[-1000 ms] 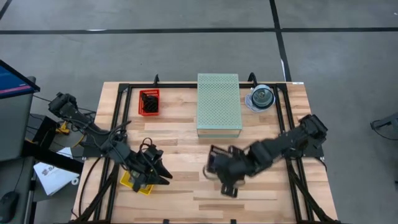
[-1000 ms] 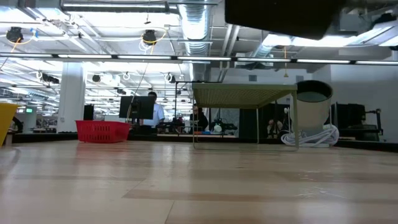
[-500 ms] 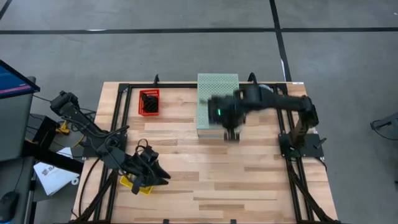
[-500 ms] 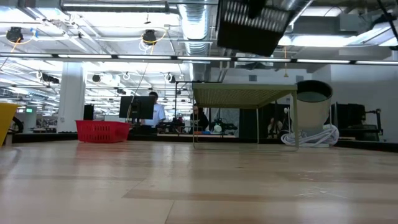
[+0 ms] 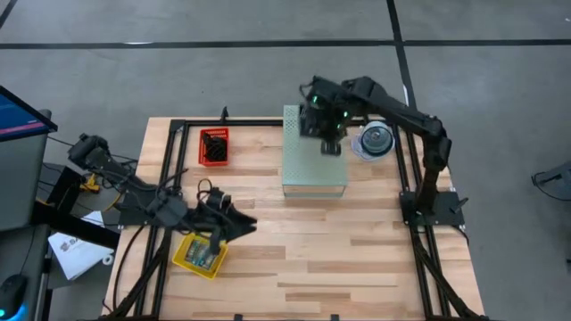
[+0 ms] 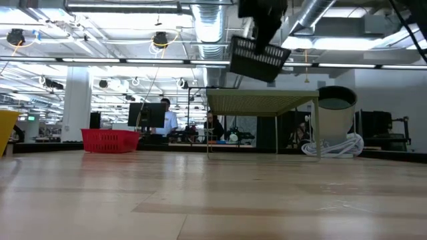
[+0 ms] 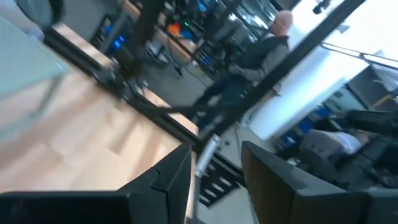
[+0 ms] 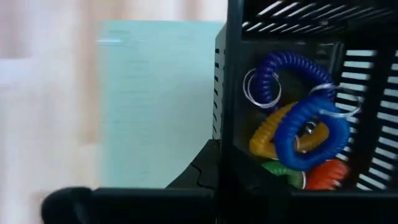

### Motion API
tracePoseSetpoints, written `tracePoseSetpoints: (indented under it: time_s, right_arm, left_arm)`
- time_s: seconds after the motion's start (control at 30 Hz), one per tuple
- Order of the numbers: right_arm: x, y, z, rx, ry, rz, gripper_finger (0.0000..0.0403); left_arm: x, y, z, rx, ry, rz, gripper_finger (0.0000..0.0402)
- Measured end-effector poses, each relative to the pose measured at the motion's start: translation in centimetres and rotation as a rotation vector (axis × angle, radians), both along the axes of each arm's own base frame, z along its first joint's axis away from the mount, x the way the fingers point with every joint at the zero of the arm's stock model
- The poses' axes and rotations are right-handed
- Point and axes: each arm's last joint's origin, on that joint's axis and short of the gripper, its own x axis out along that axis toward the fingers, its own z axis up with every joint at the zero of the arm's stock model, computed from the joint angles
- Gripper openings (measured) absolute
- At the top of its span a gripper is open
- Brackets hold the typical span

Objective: Pick & Place Office Desk Supplies
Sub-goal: Put the black bin on the shelf

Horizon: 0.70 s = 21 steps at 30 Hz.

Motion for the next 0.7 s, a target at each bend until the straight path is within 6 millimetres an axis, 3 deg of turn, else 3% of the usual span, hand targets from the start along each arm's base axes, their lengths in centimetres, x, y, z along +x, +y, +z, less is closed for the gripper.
tracePoseSetpoints:
  time_s: [0.1, 0.23, 0.43, 0.7]
  right_arm:
    - [-0.2, -2.4, -0.6, -0.071, 0.029, -0.092, 0.0000]
    - [0.9, -4.2, -3.2, -0.026, 0.109, -0.141, 0.0000]
    - [3.0, -4.4, -6.4, -0.004, 0.188, -0.133, 0.0000]
    - [4.1, -4.6, -8.5, -0.009, 0.261, -0.102, 0.0000]
  left_arm:
    - [0.6, 1.1, 0.0, 0.053, -0.004, 0.033, 0.0136]
    - [1.4, 2.7, 0.0, 0.098, -0.001, 0.068, 0.0136]
    - [2.1, 4.7, 0.1, 0.147, 0.003, 0.149, 0.0136]
    - [2.2, 6.1, 0.5, 0.215, -0.011, 0.121, 0.0136]
